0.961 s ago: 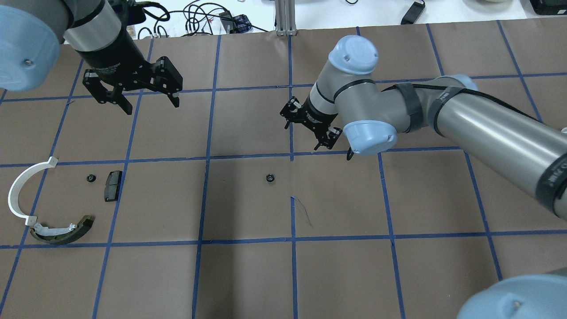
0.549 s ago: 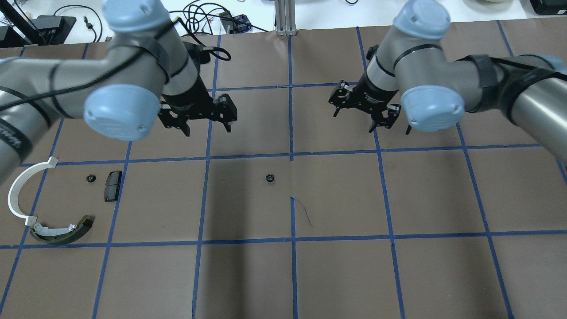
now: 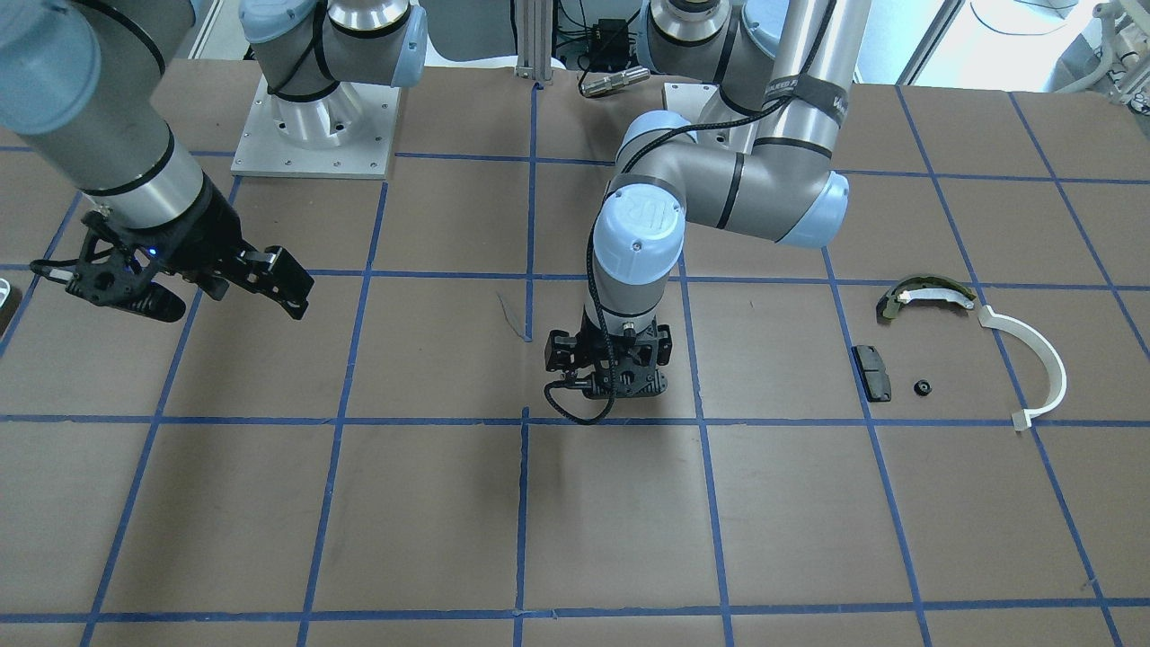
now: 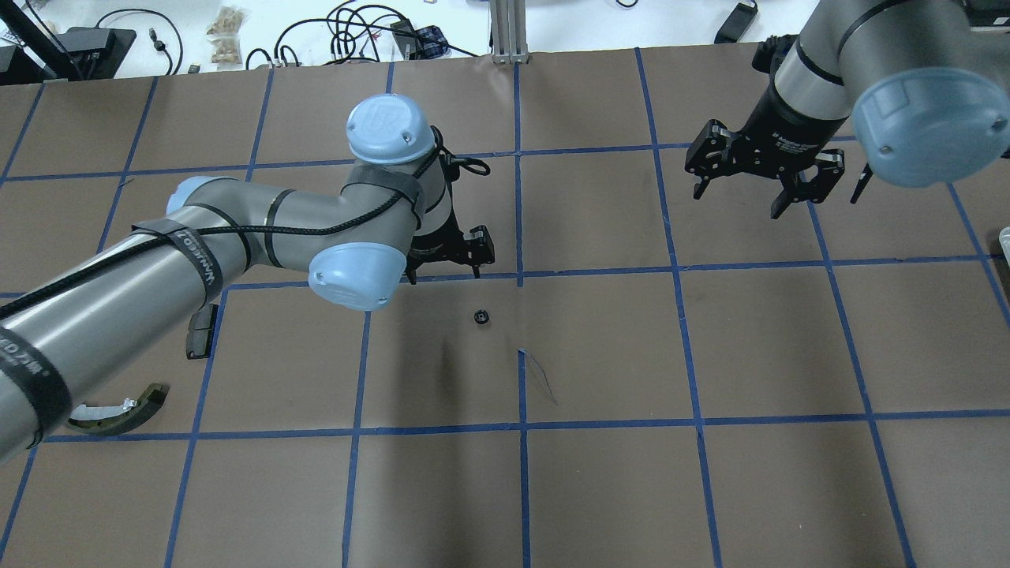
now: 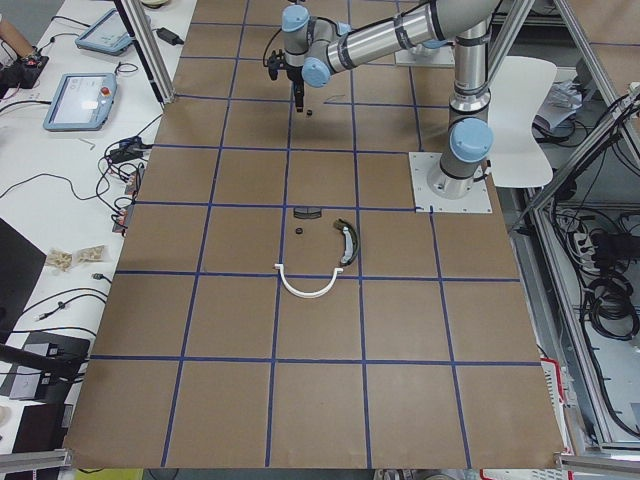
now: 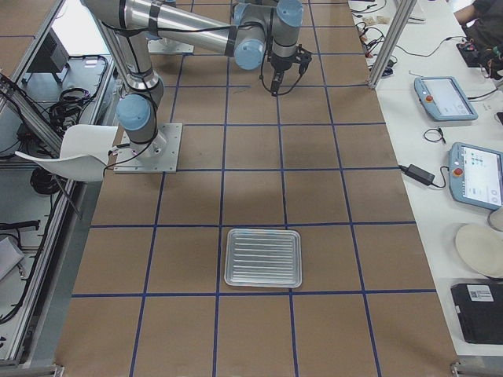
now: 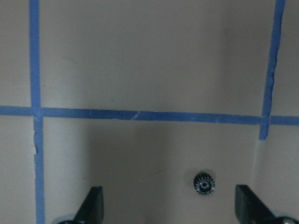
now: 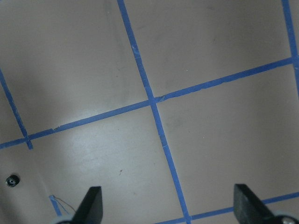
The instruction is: Place bearing gear from tray to pile
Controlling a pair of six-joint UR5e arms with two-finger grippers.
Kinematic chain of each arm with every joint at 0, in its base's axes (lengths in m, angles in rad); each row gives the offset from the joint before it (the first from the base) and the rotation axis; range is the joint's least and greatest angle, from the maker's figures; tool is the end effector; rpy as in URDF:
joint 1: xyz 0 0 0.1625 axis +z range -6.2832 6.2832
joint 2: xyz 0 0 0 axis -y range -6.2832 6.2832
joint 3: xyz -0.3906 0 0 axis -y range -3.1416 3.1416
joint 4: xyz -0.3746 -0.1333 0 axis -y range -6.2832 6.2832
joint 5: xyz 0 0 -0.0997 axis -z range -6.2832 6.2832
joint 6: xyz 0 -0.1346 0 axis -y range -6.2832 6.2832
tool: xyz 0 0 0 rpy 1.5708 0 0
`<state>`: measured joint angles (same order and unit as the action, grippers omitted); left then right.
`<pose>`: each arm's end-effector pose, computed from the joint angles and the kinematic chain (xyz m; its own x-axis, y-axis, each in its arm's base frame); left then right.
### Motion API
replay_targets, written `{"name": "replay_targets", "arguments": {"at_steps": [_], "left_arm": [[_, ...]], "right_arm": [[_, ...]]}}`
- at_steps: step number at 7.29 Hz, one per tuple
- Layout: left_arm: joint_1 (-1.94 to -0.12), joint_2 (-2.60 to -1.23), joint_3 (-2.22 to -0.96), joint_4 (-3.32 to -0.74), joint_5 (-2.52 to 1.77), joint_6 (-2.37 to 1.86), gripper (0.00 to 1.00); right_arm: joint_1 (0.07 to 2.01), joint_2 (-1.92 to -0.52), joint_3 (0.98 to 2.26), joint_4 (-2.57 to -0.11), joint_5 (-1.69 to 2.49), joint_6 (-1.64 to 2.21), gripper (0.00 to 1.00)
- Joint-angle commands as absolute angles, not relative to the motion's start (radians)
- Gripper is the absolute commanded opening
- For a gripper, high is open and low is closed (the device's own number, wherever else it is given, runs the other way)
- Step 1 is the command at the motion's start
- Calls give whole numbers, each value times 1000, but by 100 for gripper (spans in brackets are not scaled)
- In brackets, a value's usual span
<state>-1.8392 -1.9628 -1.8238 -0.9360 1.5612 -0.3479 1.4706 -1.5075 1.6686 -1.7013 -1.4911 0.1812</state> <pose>-0.2748 -0.4916 0.1627 -0.9968 -0.0795 0.0055 -0.0794 0.9968 0.0129 0.0943 -0.5020 0.3551 -0.9573 0.2797 -0.0728 0.2770 0.9598 0.0444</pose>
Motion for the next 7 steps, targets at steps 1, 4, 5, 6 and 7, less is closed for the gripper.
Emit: {"name": "replay_targets", "arguments": {"at_steps": [1, 4, 5, 6, 7], "left_arm": [[-1888, -2051, -1827, -867, 1568, -405, 100], [-1934, -2063, -1839, -842, 1568, -433, 100], [-1939, -2042, -1864, -841, 1568, -427, 100], [-1937, -2033, -1891, -828, 1568, -422, 99], [-1937, -2036, -1908, -781, 1569, -402, 89]], "right_arm": [[1470, -1548, 1603, -1570, -1503, 172, 100], [1466, -1554, 1612, -1554, -1525, 107, 100], [1466, -1555, 1614, -1549, -1526, 98, 100], [1468, -1554, 1617, -1549, -1525, 95, 100], [1468, -1549, 1618, -1549, -1528, 89, 100]]}}
